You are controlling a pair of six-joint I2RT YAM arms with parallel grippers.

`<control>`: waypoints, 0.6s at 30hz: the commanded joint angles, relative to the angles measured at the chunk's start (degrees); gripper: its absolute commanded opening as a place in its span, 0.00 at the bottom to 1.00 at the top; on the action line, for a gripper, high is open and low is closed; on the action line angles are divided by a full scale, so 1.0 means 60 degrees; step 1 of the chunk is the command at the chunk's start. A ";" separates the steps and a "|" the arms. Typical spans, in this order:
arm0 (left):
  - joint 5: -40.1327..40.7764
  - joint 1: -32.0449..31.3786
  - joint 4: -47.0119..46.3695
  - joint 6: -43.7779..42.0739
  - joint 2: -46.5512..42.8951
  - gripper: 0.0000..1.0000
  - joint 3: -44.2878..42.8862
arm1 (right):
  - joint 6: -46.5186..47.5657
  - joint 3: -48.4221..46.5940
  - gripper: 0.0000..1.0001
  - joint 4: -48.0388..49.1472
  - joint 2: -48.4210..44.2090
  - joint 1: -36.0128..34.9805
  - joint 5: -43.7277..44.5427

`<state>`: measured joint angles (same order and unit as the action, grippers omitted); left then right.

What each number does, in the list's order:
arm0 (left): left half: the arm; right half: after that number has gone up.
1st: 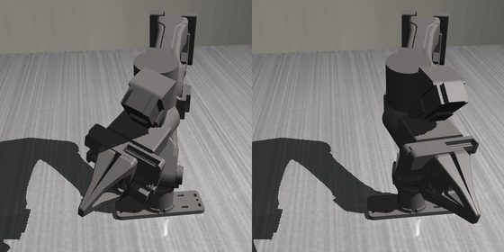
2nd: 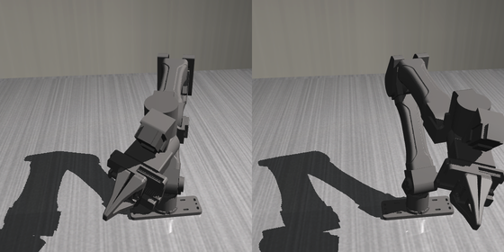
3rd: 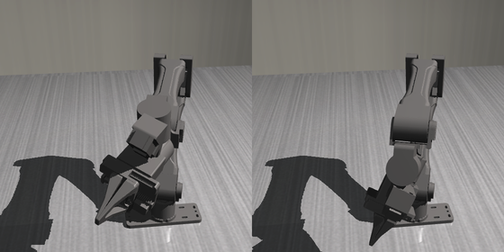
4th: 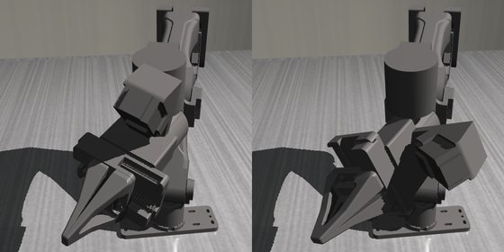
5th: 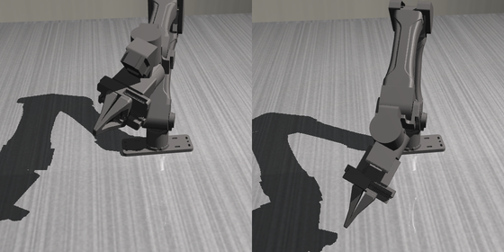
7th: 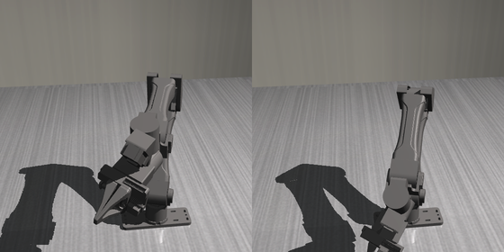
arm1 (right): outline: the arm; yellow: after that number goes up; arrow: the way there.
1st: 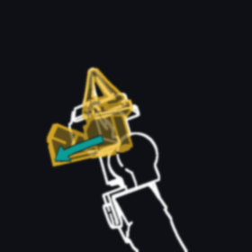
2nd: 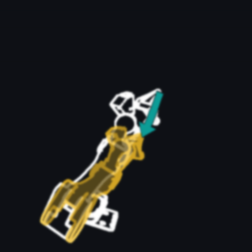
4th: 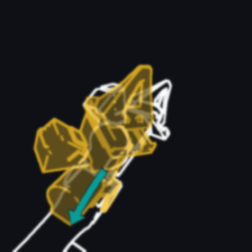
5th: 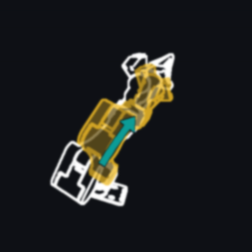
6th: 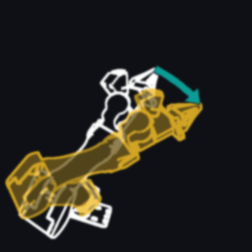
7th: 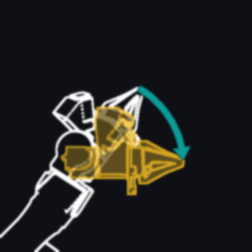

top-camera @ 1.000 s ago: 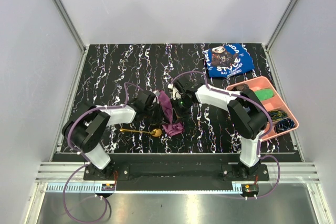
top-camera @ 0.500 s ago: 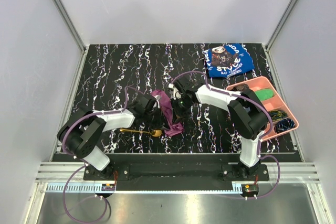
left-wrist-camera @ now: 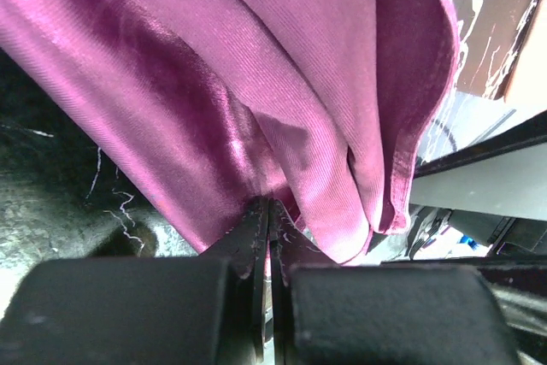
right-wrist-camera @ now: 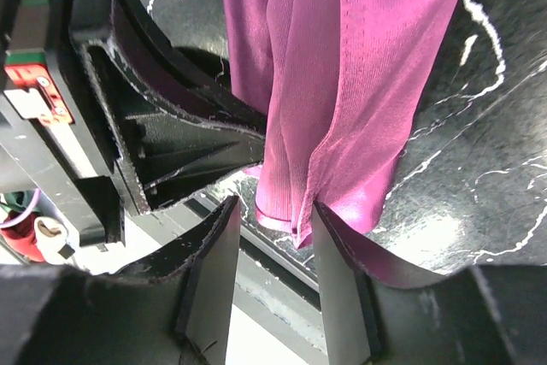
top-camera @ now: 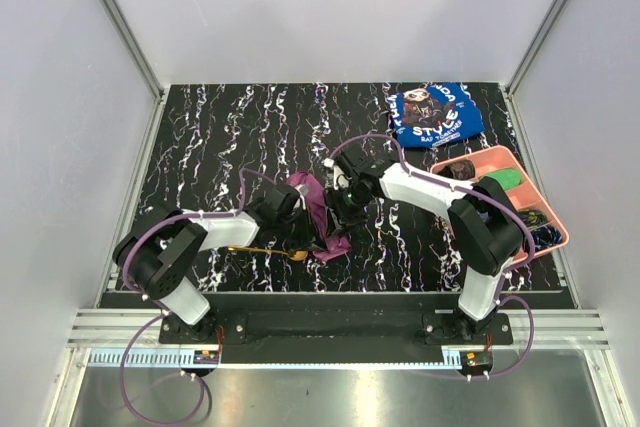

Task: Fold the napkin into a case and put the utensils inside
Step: Fold the 2/3-rectangle-folded napkin at the center of the board.

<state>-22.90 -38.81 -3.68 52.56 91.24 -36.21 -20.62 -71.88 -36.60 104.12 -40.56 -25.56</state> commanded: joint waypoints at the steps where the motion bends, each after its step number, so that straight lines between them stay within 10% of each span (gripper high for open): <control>1: 0.0022 -0.0095 -0.0470 0.0103 -0.0046 0.00 0.0116 | -0.0006 0.0056 0.48 -0.0097 -0.0053 -0.0286 0.0041; 18: 0.0168 -0.0300 -0.1158 0.0615 0.0203 0.00 0.0496 | -0.0210 -0.0662 0.41 -0.0213 0.0987 -0.1033 0.1725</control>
<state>-22.70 -39.99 -7.05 55.02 91.24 -34.48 -20.84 -72.93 -37.43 108.53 -44.88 -19.20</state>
